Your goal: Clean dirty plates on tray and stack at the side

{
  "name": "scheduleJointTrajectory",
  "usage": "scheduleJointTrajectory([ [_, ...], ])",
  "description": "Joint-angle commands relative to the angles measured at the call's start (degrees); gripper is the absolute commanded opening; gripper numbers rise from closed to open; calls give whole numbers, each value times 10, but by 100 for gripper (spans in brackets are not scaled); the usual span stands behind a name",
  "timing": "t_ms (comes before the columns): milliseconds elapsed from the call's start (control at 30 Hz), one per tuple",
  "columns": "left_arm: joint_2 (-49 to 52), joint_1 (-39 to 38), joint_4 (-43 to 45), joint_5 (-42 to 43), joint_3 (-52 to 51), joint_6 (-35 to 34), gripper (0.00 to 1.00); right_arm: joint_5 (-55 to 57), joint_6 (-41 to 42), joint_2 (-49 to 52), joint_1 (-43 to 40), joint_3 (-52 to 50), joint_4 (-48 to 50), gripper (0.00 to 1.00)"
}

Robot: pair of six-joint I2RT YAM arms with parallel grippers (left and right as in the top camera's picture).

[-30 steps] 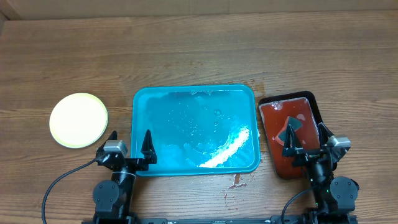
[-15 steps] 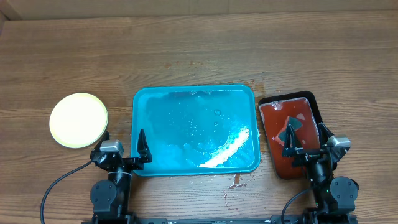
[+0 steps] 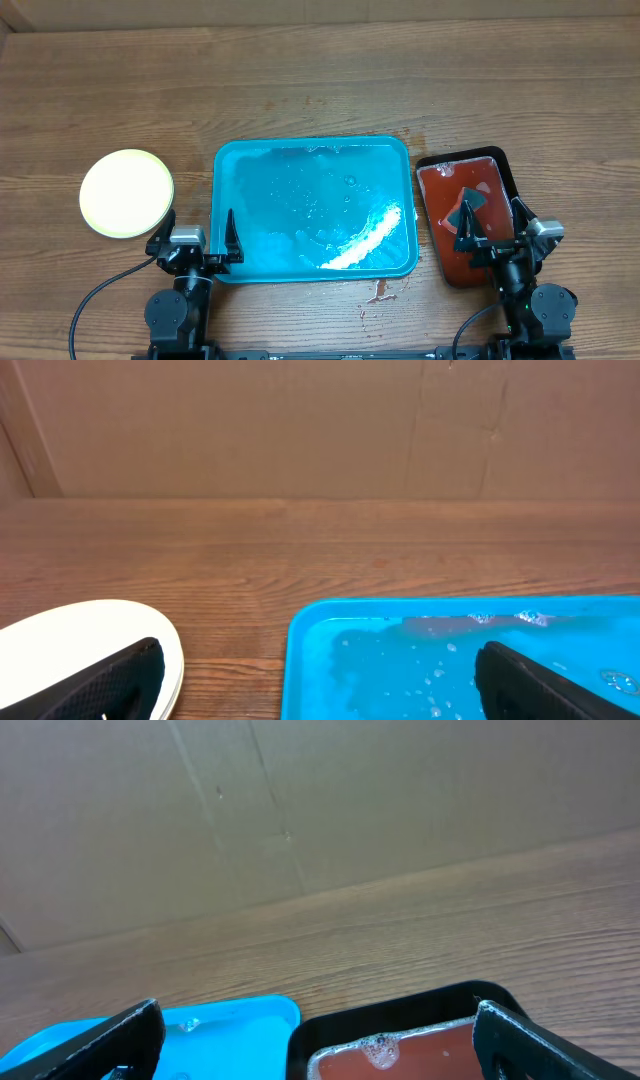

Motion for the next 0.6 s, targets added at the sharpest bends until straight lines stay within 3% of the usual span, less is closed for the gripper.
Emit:
scheduleJointTrajectory([
  [0, -2, 2, -1, 10, -2, 21, 99, -1, 3, -5, -4, -6, 3, 100],
  [567, 3, 2, 0, 7, -2, 21, 100, -1, 3, -5, -4, -6, 3, 100],
])
